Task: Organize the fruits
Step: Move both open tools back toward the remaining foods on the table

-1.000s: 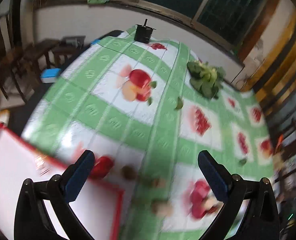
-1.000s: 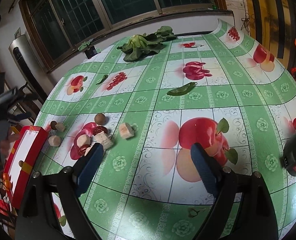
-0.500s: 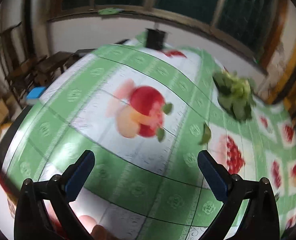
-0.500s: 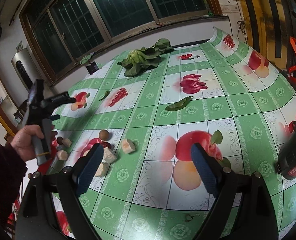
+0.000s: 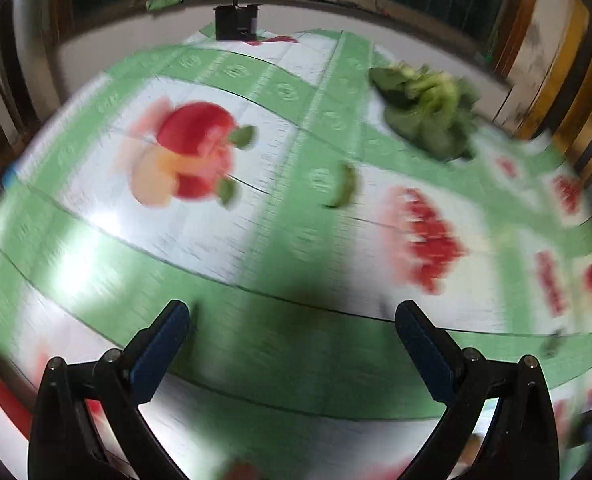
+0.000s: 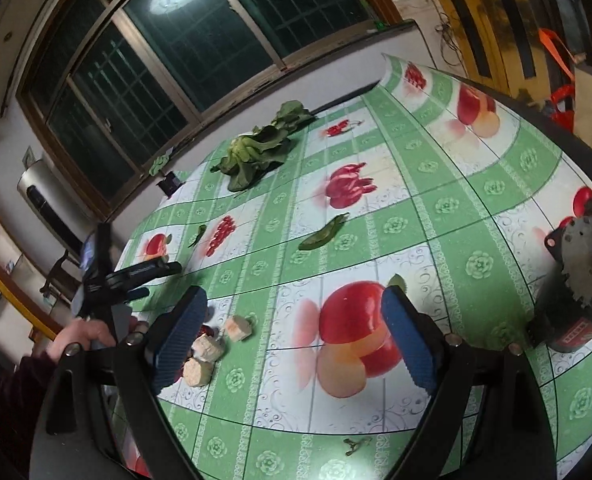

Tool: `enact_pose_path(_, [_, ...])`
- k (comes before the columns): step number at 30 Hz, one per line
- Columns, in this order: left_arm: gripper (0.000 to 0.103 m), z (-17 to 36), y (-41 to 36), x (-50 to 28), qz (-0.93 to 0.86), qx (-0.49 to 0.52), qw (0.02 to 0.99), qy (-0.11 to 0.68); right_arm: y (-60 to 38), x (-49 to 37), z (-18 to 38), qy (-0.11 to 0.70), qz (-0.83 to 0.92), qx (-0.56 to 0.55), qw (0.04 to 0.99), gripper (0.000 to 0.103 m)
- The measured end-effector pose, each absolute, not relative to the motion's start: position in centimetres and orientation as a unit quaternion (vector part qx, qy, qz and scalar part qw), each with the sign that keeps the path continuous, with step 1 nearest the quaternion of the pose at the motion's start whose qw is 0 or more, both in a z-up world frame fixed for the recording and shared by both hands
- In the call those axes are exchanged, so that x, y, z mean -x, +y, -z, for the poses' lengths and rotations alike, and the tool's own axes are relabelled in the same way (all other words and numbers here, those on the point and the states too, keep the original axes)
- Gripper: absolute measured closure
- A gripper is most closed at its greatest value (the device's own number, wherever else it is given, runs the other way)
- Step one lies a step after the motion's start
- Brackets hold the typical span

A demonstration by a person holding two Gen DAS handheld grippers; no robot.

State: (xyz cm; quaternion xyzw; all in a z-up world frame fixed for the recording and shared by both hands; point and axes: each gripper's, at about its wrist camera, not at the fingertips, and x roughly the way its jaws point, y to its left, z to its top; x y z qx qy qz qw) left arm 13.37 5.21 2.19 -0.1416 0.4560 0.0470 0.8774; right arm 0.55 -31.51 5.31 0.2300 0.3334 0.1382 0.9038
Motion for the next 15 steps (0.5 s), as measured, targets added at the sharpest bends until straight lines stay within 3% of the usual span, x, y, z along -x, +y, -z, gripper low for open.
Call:
enact_pose_path(6, [0.001, -3.4, 3.0, -10.1, 0.048, 0.209, 0.871, 0.441, -32.1, -0.8, -4.7, 0.339, -0.143, -0.250, 0.896, 0.014])
enact_pose_path(15, [0.001, -8.3, 4.3, -0.8, 0.038, 0.064, 0.881, 0.468, -26.4, 0.1, -4.6, 0.372, -0.252, -0.157, 0.879, 0.014])
